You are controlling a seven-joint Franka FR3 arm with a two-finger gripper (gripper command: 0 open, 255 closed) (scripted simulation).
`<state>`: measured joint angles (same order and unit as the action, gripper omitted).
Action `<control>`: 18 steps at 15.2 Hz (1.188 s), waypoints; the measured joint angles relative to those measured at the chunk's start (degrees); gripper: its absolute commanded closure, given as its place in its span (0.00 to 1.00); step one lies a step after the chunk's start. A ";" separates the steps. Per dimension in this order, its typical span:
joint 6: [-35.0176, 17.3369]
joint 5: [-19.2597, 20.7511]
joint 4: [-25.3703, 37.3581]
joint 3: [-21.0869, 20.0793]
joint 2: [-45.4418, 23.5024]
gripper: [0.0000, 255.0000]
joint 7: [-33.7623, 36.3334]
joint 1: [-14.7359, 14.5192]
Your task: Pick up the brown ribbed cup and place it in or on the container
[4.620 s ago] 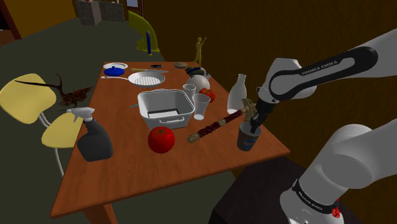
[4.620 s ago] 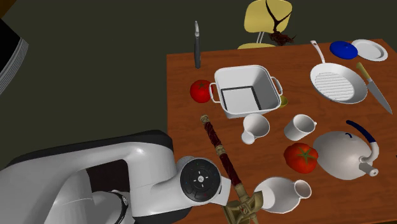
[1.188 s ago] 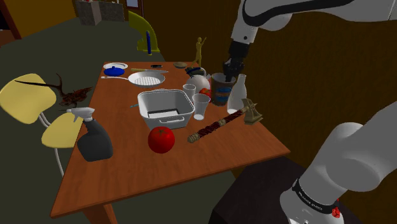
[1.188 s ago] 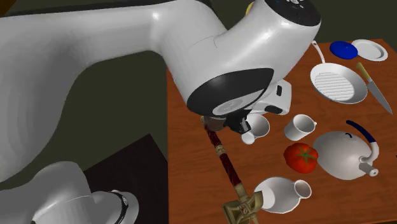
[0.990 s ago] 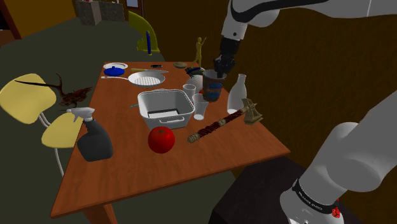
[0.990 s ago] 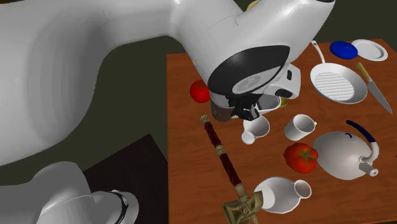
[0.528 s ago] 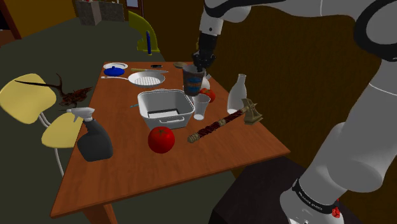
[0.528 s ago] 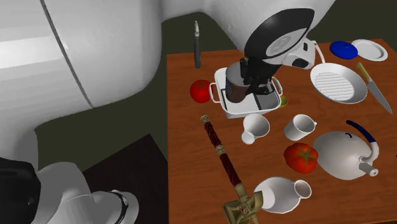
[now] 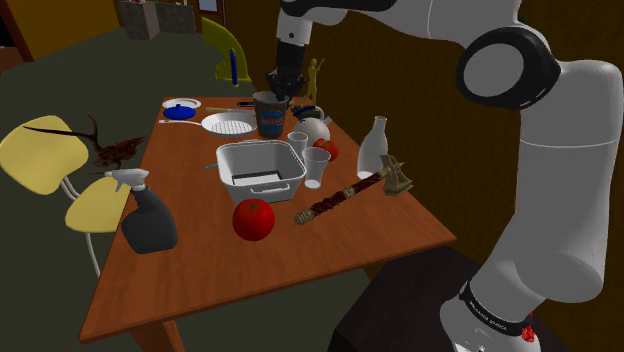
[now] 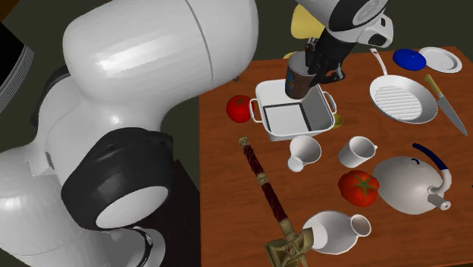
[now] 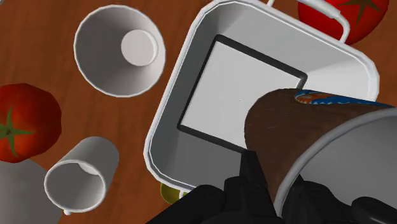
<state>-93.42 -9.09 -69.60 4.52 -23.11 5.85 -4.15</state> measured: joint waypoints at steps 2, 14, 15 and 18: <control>3.24 -0.26 8.91 -0.28 -5.60 1.00 0.86 0.11; -4.34 -0.35 2.57 -0.42 -6.85 1.00 0.45 -0.57; -5.19 -0.37 1.57 -0.40 -6.71 1.00 0.28 -0.57; -7.75 -0.44 -1.00 -0.42 -6.72 1.00 -0.02 -0.67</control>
<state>-101.17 -9.53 -70.60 4.10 -29.83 5.83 -4.82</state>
